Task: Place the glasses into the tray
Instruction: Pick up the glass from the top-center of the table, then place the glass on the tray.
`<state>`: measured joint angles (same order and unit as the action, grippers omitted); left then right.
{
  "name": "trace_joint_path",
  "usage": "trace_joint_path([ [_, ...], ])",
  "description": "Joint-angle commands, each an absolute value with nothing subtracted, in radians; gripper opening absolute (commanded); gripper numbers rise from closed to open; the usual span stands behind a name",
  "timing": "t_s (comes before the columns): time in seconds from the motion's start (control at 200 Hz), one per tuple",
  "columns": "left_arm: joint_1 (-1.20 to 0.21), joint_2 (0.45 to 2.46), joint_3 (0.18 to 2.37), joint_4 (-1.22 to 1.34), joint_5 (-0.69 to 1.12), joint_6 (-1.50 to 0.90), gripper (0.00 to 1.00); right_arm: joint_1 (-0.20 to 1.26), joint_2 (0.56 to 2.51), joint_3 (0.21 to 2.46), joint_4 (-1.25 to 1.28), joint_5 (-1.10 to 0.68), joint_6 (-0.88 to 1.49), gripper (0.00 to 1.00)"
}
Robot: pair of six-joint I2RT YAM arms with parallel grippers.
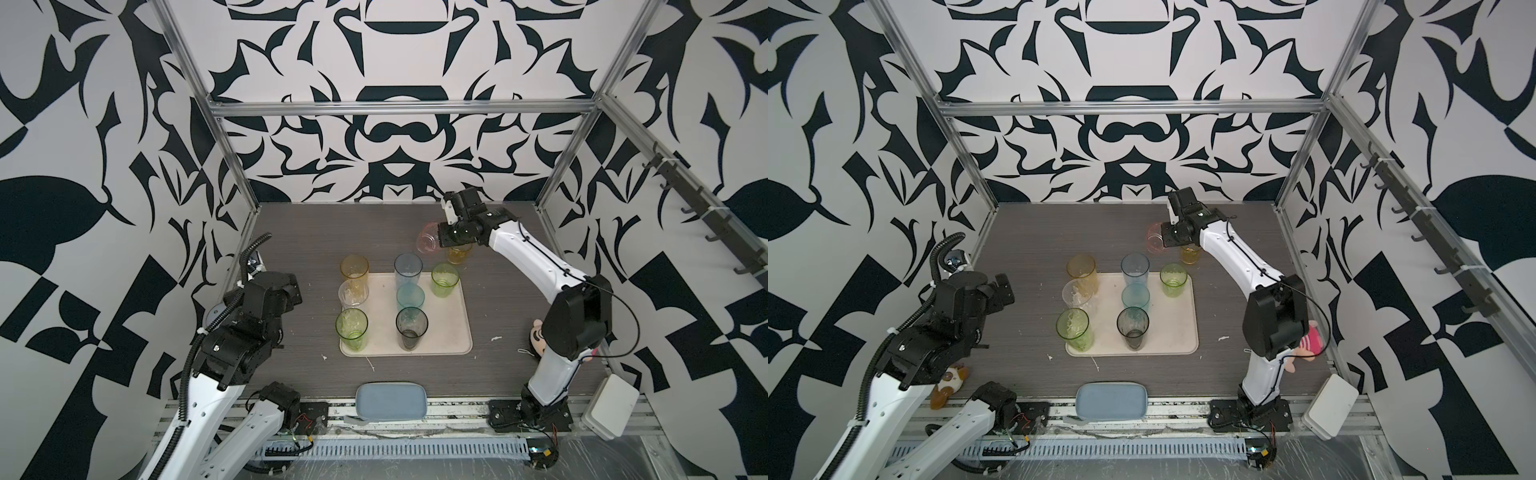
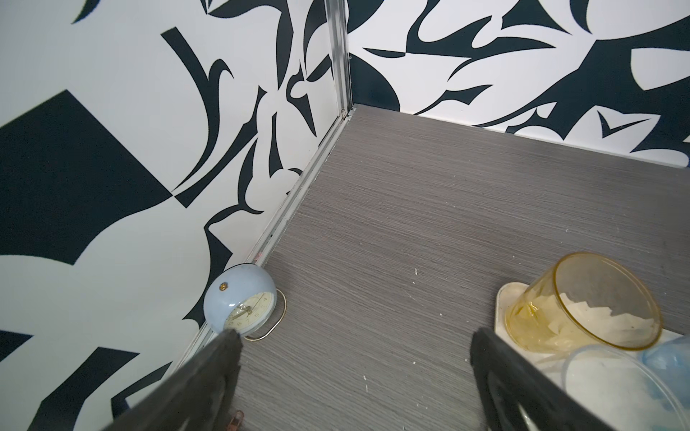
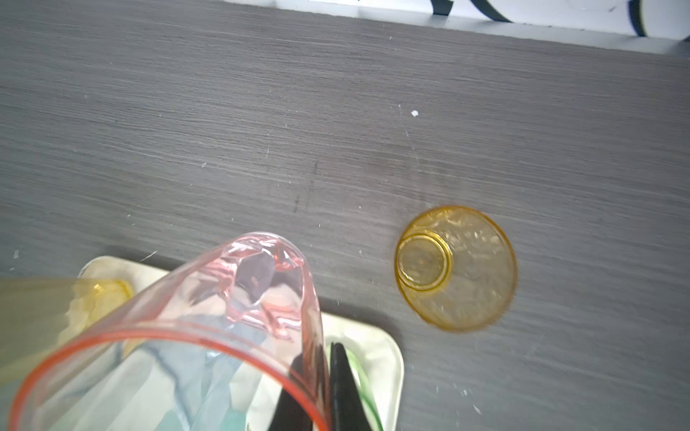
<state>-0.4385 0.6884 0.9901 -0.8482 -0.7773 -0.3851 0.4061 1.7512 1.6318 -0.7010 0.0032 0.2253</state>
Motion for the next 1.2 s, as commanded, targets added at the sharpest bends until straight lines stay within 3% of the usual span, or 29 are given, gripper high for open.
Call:
trace_joint_path([
  [0.0, -0.436, 0.680, 0.977, -0.838, -0.777, -0.391, 1.00, 0.406, 1.654, 1.606, -0.754, 0.005, 0.238, 0.00],
  [0.765, -0.437, 0.705, 0.968, -0.819, -0.773, -0.380, 1.00, 0.411, 1.139, 1.125, -0.799, -0.046, 0.360, 0.00],
  [1.195, -0.436, 0.722, 0.964, -0.785, -0.736, -0.377, 1.00, 0.493, 1.137, 0.990, -0.823, 0.041, 0.424, 0.00],
])
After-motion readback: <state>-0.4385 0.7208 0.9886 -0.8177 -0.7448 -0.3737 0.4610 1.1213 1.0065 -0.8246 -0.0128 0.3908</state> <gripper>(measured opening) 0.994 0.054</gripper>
